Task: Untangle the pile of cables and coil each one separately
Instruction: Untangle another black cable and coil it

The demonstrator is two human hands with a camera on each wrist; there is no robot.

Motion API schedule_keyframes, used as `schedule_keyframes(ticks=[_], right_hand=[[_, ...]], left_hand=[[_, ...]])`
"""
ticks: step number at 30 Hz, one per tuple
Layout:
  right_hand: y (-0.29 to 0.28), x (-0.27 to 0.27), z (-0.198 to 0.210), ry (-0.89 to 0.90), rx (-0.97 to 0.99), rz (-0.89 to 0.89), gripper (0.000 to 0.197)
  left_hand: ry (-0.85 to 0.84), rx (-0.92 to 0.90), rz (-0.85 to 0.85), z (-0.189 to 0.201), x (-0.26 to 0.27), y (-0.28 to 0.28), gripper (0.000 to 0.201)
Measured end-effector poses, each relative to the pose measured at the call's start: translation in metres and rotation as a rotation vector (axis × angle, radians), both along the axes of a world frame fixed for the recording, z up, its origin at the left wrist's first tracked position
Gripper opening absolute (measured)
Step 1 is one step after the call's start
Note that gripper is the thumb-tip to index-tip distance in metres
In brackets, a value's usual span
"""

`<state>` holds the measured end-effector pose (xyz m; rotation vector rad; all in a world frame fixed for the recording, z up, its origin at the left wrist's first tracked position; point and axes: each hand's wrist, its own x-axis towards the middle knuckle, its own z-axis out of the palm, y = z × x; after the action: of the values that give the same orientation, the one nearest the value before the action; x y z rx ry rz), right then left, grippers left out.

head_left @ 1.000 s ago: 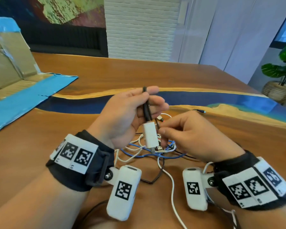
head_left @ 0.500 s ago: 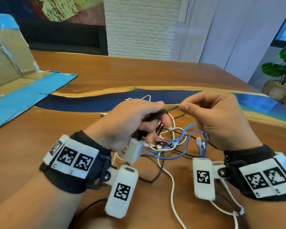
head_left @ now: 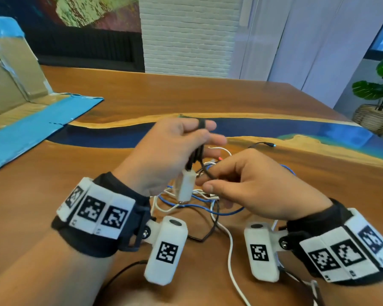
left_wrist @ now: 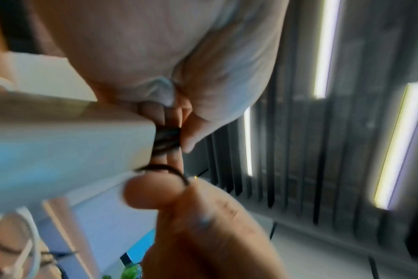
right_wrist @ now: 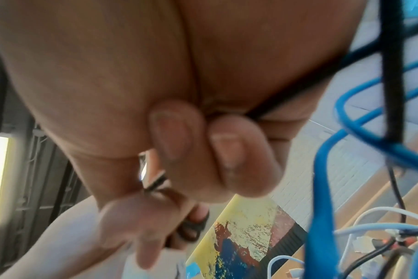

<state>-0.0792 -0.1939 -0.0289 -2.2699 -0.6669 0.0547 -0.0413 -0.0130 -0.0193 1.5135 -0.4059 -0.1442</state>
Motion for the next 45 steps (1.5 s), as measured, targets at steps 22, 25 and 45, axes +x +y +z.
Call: schedule_keyframes(ticks=[22,25,45], right_hand=[[-0.01,0.012,-0.009,0.117,0.034,-0.077,0.012],[-0.007,0.006,-0.005,0.04,0.061,-0.041,0.011],[-0.014,0.024,-0.011,-0.182,0.502,-0.306,0.01]], left_hand=[[0.032,-0.381,0.094,0.001,0.005,0.0,0.023],[-0.102,0.005,0.117,-0.004,0.007,0.0,0.02],[0.201,-0.291,-0.33,-0.001,-0.007,-0.001,0.039]])
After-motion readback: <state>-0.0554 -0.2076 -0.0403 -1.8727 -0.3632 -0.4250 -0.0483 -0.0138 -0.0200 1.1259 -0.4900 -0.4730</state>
